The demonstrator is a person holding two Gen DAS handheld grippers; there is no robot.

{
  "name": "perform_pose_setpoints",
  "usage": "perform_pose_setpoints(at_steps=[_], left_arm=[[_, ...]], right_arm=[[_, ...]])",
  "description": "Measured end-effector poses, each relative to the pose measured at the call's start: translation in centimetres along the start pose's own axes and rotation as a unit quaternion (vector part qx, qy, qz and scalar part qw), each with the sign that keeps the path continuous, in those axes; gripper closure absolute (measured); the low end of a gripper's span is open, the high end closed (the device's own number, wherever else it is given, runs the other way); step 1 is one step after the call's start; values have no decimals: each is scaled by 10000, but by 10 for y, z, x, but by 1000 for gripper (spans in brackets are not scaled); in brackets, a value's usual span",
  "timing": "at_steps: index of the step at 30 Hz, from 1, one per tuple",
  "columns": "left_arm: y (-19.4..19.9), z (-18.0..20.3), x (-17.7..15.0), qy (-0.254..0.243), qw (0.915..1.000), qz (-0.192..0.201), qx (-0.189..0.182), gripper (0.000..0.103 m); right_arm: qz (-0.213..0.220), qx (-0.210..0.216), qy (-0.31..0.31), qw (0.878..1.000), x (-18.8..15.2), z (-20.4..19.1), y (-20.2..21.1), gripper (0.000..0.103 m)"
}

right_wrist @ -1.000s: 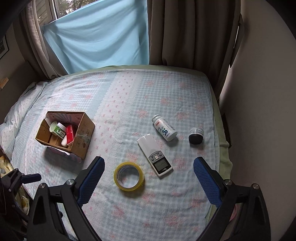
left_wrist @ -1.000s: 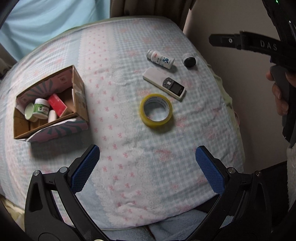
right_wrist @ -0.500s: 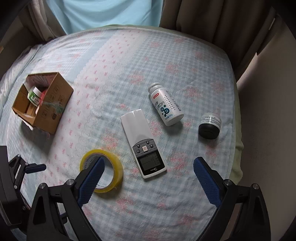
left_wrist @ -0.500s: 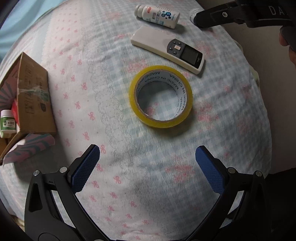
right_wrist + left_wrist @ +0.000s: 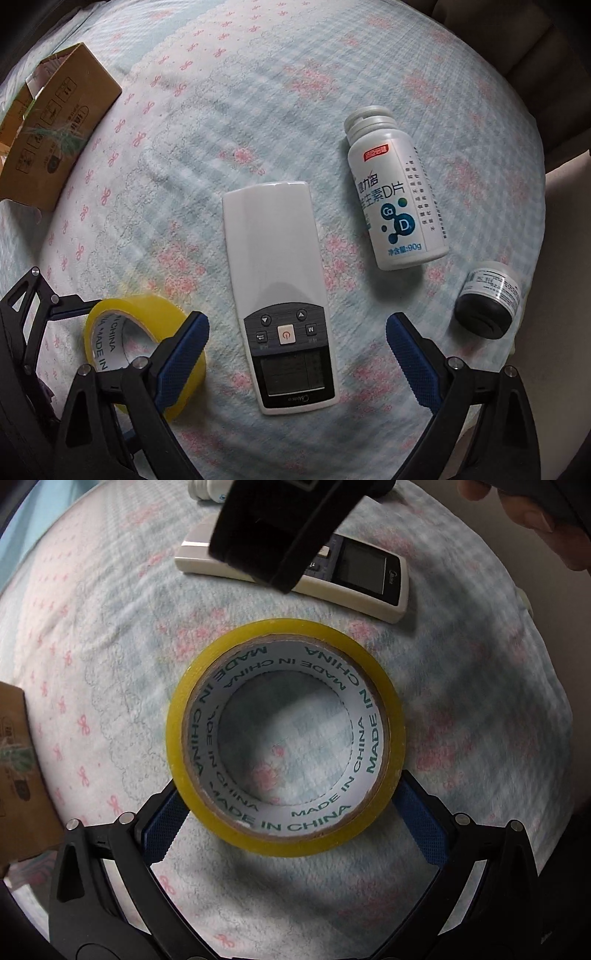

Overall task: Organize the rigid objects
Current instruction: 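Grasp the yellow tape roll with left tool while right tool grasps white remote, then carry tape roll and remote into the cardboard box and open both tools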

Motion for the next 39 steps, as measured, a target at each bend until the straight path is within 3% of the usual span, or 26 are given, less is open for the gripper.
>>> perform_pose_setpoints(at_steps=[6,8,16,17,20,30,39], left_arm=[[-2,-7,16,32,10000,57,44,0],[-1,-9,23,-45,9999,79,136,0],[1,-10,39,-294,9984,336,350,2],[3,-11,38,-348,9977,379,446,6],[7,-15,38,-320,9982,396,332,6],[20,-24,44,-317,9979,263,503,7],[73,-77,30,524,9954,342,723,7]], right_arm=[[-161,-6,275,9995,5,-6,-17,9],[-306,18,323,9990,4,-7,-24,21],[-420,133,205,9988,-1,-1,-27,32],[-405,144,207,9989,-2,0,-25,37],[-353,189,188,9990,-5,0,-19,49],[-292,155,-69,9994,-17,4,-13,50],[-274,234,-783,9963,-56,2,24,50]])
Point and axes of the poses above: each gripper's, at about its wrist camera, not at the fingertips, and y roughly against the way its jaws point, z to its right, x to its top, the point moved 7 cm from there along -y, roughly the way its jaws point, and after that the axes turned 9 degrees about -y, right-handed, at the moved point
